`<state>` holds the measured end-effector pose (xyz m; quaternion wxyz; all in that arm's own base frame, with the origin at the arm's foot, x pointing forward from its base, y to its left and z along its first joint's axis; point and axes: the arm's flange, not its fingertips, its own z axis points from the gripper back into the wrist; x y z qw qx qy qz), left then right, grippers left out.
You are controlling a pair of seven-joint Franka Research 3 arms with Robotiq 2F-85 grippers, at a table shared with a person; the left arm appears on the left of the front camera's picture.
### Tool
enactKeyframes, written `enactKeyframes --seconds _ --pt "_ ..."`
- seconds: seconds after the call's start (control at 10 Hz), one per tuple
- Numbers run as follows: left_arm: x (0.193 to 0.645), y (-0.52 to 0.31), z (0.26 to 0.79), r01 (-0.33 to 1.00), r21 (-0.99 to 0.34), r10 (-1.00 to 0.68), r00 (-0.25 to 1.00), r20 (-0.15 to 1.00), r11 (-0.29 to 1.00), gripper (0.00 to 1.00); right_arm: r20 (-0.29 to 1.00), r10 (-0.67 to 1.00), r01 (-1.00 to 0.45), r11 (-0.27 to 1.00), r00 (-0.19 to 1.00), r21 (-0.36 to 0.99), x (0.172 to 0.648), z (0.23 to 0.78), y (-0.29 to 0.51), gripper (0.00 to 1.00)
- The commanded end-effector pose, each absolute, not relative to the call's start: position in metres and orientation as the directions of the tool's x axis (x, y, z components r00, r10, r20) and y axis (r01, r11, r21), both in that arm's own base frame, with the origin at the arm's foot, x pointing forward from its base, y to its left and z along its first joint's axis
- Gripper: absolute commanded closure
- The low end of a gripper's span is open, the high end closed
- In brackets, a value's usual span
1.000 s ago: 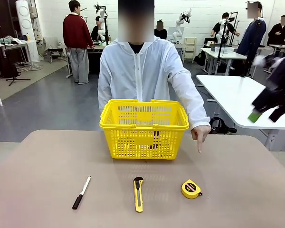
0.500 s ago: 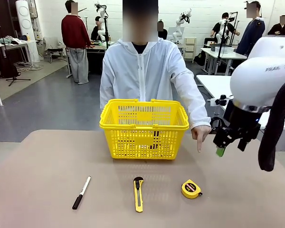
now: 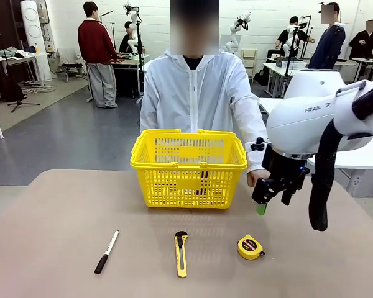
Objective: Place the items the person wants into the basket.
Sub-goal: Pick up the item the person points to and place it in the Market Basket.
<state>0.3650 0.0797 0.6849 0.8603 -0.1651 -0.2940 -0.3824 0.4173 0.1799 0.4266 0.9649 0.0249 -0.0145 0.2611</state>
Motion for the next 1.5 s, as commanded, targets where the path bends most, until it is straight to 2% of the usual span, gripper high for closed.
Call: enactKeyframes --seconds 0.0,0.9,1.4 --pt "0.364 0.08 0.685 0.746 -0.06 -0.56 0.548 0.622 0.663 0.01 0.047 0.558 -0.559 0.829 0.829 0.024 0.422 0.419 0.197 0.0" --pt "0.364 0.08 0.685 0.746 -0.06 -0.56 0.548 0.622 0.663 0.01 0.031 0.565 -0.566 0.823 0.824 0.045 0.416 0.412 0.205 0.0" --pt "0.364 0.08 0.685 0.746 -0.06 -0.56 0.548 0.622 0.663 0.01 0.056 0.589 -0.59 0.807 0.806 0.0 0.391 0.357 0.224 0.0"
